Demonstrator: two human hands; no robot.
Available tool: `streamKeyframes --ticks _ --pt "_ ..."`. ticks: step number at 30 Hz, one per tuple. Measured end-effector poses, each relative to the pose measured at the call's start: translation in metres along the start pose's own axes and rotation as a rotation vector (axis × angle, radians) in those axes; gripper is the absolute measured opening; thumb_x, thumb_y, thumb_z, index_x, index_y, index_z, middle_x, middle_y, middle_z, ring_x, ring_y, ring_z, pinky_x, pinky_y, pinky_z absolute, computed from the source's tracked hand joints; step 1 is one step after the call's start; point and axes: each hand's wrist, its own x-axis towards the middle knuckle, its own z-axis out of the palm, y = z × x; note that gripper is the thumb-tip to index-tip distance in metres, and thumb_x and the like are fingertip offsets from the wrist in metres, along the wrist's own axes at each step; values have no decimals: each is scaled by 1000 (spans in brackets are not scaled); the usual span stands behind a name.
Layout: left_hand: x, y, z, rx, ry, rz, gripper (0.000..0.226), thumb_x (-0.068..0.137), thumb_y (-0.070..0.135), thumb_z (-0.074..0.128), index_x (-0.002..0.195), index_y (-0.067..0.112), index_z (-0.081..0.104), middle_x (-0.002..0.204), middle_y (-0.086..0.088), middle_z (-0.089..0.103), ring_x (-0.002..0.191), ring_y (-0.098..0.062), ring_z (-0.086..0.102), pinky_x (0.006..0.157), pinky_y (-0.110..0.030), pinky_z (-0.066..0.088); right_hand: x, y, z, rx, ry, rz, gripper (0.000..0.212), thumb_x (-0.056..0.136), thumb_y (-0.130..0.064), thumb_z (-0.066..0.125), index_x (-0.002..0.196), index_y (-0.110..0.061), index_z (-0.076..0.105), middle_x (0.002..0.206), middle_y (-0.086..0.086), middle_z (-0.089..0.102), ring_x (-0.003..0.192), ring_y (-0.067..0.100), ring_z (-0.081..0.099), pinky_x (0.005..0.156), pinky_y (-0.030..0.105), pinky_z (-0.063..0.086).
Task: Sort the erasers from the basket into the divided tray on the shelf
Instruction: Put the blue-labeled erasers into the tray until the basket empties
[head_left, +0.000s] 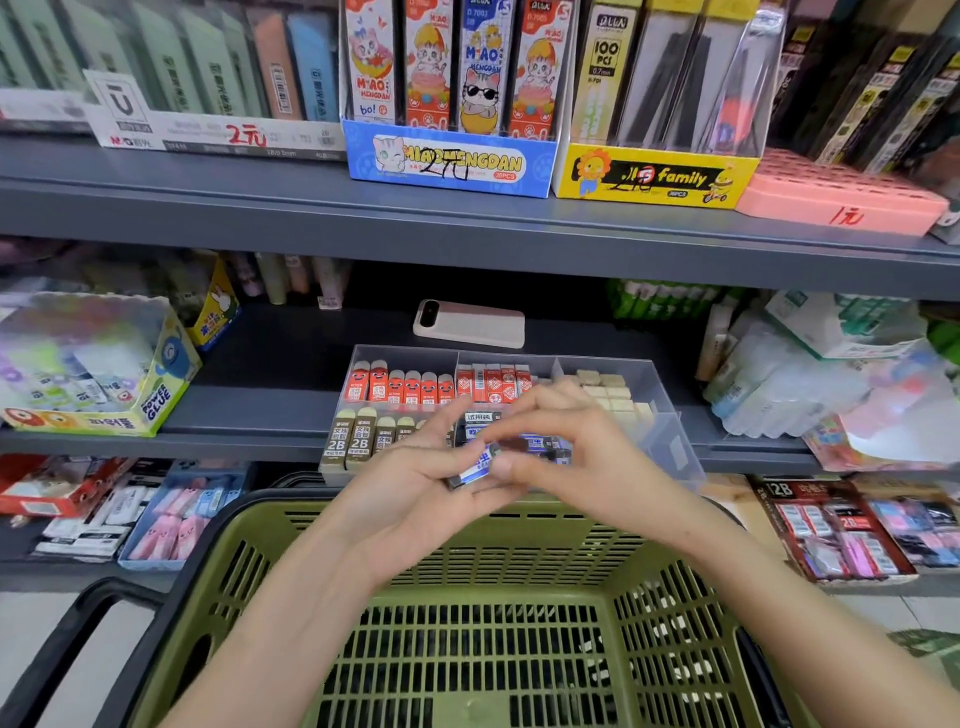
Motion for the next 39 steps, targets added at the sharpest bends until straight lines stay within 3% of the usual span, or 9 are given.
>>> streamKeyframes --ticks 5,11,19,22,26,29,34,37,39 --pt "6 0 6 -51 -14 55 69 74 -5 55 138 15 39 121 -29 60 104 -39 65 89 -53 51 1 5 -4 48 53 43 14 80 -32 70 94 -29 71 86 -15 61 91 4 48 84 15 35" --pt "-5 -8 -5 678 272 402 25 88 11 57 108 22 66 115 1 66 111 -13 62 102 -37 45 5 43 -12 -401 122 219 25 77 -40 71 97 -24 72 82 -9 65 87 13 46 80 26 27" --pt "-18 -29 -12 1007 298 648 25 88 -4 55 95 18 66 100 4 67 98 -12 61 87 -25 48 1 46 4 -524 82 195 23 80 -46 66 90 -28 74 96 -6 65 100 20 47 88 34 31" --pt "-25 -50 -24 1107 264 639 24 87 -5 57 92 18 65 98 1 66 95 -12 61 84 -21 48 -18 38 1 -380 206 115 18 81 -33 70 89 -18 75 90 -2 64 95 23 50 86 35 36" --pt "-24 -93 -52 1310 100 424 28 87 4 62 87 32 59 94 10 64 89 1 58 80 -17 49 -80 26 10 88 277 126 16 87 -24 62 75 -18 69 70 -11 58 68 3 50 65 16 36" --pt "-13 -134 -80 1557 -121 168 19 87 17 63 92 35 60 90 23 57 84 11 54 82 -8 45 -122 31 31 208 6 409 21 88 -18 63 68 -25 64 61 -11 58 55 -2 50 57 15 37" --pt "7 -210 -123 1711 -349 -223 19 87 25 64 104 15 67 97 10 62 85 -3 57 78 -12 45 -167 74 96 -214 -793 857 20 87 -26 64 94 -8 66 82 3 67 75 11 67 76 23 54" --pt "16 -245 -134 1779 -365 -278 25 85 31 67 103 15 68 105 0 68 93 -10 61 85 -24 50 -187 94 126 -322 -946 975 26 84 -26 69 96 -5 60 72 3 59 55 11 61 53 20 52" --pt "19 -259 -138 1910 -362 -215 32 82 43 67 102 19 70 101 2 69 92 -11 63 85 -29 50 -197 103 137 -352 -953 981 23 80 -26 73 78 -12 55 66 1 55 48 9 57 43 19 46"
